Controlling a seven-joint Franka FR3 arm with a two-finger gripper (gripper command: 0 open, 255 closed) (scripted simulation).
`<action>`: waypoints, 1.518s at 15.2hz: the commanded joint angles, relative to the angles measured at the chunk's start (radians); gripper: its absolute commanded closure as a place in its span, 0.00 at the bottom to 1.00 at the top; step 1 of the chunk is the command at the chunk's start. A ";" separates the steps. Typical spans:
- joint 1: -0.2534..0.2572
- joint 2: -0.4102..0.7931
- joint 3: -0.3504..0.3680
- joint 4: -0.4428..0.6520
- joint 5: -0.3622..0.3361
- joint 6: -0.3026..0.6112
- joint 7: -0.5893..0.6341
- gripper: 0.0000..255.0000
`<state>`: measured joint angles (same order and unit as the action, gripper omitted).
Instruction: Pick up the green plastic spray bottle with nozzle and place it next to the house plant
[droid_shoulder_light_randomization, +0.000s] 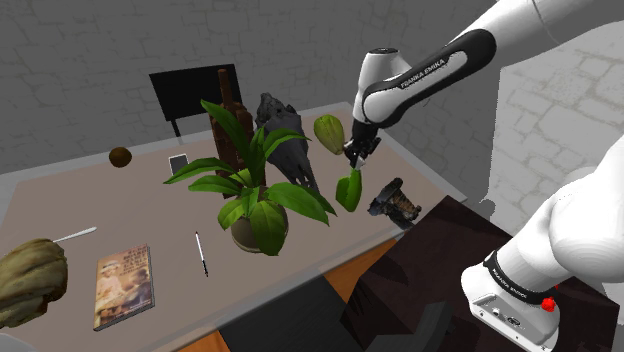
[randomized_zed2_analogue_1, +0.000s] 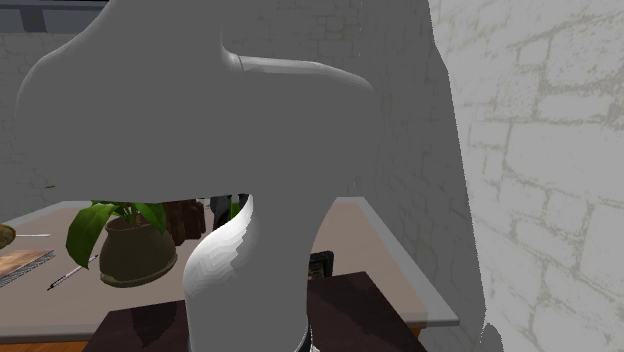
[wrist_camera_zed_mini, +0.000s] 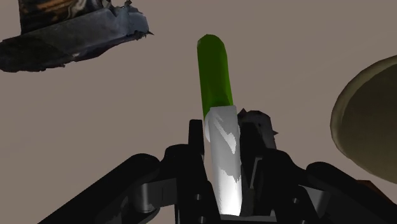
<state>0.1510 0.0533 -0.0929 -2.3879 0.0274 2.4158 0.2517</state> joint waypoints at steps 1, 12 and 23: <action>0.000 0.024 0.000 -0.007 0.004 0.032 -0.003 1.00; -0.002 0.103 0.004 -0.019 0.020 0.122 -0.016 1.00; 0.000 0.045 0.000 -0.009 0.008 0.055 -0.007 0.00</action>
<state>0.1514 0.1205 -0.0904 -2.3994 0.0396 2.4961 0.2438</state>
